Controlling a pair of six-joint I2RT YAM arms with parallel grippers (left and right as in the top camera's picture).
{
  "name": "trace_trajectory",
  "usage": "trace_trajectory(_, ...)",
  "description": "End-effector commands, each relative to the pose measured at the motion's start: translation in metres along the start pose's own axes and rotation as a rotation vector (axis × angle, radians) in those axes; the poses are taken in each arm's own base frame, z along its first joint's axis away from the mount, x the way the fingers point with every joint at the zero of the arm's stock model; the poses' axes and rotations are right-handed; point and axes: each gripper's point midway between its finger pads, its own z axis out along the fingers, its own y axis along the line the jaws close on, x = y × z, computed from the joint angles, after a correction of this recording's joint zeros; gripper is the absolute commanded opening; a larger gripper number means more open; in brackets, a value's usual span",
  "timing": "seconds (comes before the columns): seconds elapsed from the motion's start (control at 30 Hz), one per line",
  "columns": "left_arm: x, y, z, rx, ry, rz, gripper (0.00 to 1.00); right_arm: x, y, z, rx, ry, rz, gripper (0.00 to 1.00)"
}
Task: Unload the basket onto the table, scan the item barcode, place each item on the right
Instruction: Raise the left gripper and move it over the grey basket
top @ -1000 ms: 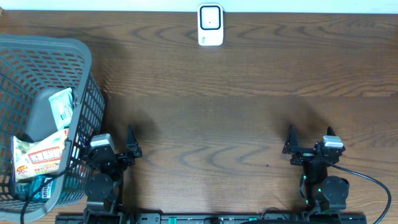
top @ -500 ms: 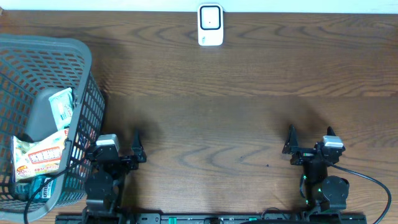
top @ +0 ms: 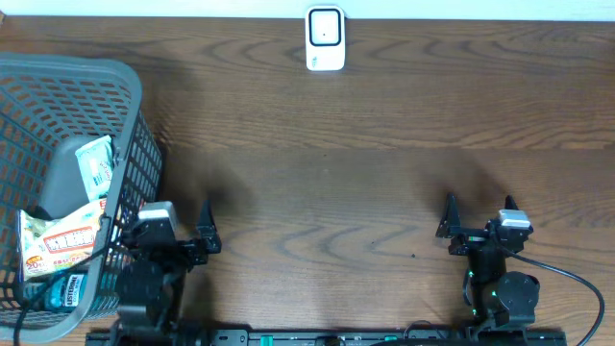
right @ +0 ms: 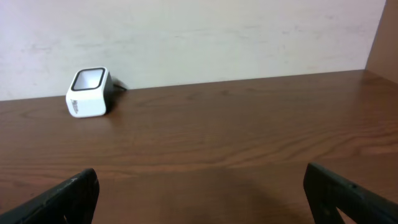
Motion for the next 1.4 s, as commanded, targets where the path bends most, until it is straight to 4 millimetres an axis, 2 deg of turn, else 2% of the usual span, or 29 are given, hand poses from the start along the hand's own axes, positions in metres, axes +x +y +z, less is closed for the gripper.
trace_trajectory(0.0,-0.015,-0.002,-0.002,0.002,0.015,-0.002,0.98,0.002,0.002,0.000,-0.010,0.005,-0.017,0.99)
trace_trajectory(0.3,-0.060,-0.008,-0.011,-0.006,0.073,0.001,0.98,0.002,0.002,0.000,-0.010,0.005,-0.017,0.99)
trace_trajectory(0.5,-0.083,-0.013,-0.021,-0.011,0.181,0.004,0.98,0.002,0.002,0.000,-0.010,0.005,-0.017,0.99)
trace_trajectory(0.67,-0.080,-0.023,-0.024,0.043,0.253,0.000,0.98,0.002,0.002,0.000,-0.010,0.005,-0.017,0.99)
trace_trajectory(0.73,-0.076,-0.036,-0.026,0.120,0.276,-0.009,0.98,0.002,0.002,0.000,-0.010,0.005,-0.017,0.99)
trace_trajectory(0.83,-0.082,-0.055,-0.027,0.228,0.258,-0.021,0.98,0.002,0.002,0.000,-0.010,0.005,-0.017,0.99)
trace_trajectory(0.97,-0.089,-0.070,-0.030,0.312,0.231,-0.026,0.98,0.002,0.002,0.000,-0.010,0.005,-0.017,0.99)
trace_trajectory(1.17,-0.088,-0.069,-0.026,0.310,0.244,-0.027,0.98,0.002,0.002,0.000,-0.010,0.005,-0.017,0.99)
trace_trajectory(1.37,-0.089,-0.063,-0.012,0.252,0.291,-0.054,0.98,0.002,0.002,0.000,-0.010,0.005,-0.017,0.99)
